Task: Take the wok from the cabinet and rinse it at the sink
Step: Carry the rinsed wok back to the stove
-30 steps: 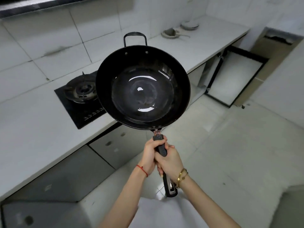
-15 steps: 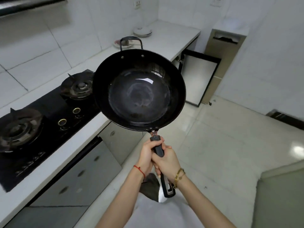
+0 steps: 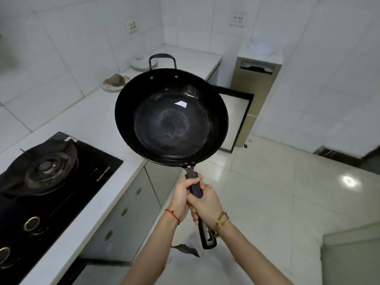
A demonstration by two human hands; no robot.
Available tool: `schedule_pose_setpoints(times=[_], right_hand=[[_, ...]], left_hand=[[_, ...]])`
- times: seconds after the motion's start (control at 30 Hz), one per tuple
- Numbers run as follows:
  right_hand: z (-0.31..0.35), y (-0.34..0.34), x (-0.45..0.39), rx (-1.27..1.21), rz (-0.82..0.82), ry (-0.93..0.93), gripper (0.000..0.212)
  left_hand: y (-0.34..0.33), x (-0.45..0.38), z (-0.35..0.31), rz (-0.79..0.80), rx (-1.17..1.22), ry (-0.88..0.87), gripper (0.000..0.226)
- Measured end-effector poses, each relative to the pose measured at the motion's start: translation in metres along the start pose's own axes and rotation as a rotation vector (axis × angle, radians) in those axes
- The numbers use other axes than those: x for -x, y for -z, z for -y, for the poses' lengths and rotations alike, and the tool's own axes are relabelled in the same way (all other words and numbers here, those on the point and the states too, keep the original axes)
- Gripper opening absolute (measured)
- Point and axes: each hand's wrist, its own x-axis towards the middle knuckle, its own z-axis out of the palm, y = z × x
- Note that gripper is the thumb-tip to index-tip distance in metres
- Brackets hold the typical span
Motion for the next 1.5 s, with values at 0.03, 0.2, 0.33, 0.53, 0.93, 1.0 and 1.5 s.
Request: schedule_pose_setpoints(times=[0.03,0.2,0.33,0.53,0.93,1.0,1.5], right_hand=[[0.007,0.001,-0.016,-0.001,-0.005,0.001,0.021],[0.027,0.007,-0.08,0.008,-0.016,-0.021,0.021],[0.041,0.012,-0.125,0.032,0.014,-0.051,0.019],[0.054,0.025,-0.207,0.085,0.095,-0.058,0.014],[0.111,0.05,-0.354,0.38,0.347,0.06,0.041],[0.115,0.057,-0.367,0.386,0.43,0.073,0.037],[0.12,0.016,-0.399,0.435,0.788,0.042,0.016]], left_hand=[[-0.002,-0.015,-0.008,0.004,-0.006,-0.002,0.004],[-0.008,-0.077,-0.037,0.018,-0.047,-0.009,0.004],[-0.01,-0.121,-0.051,-0.014,-0.034,-0.012,0.003],[-0.012,-0.193,-0.067,-0.092,0.003,-0.05,0.01],[-0.057,-0.307,-0.119,-0.407,0.255,-0.217,0.01],[-0.06,-0.316,-0.122,-0.454,0.315,-0.244,0.009],[-0.022,-0.322,-0.129,-0.744,0.475,-0.344,0.007]])
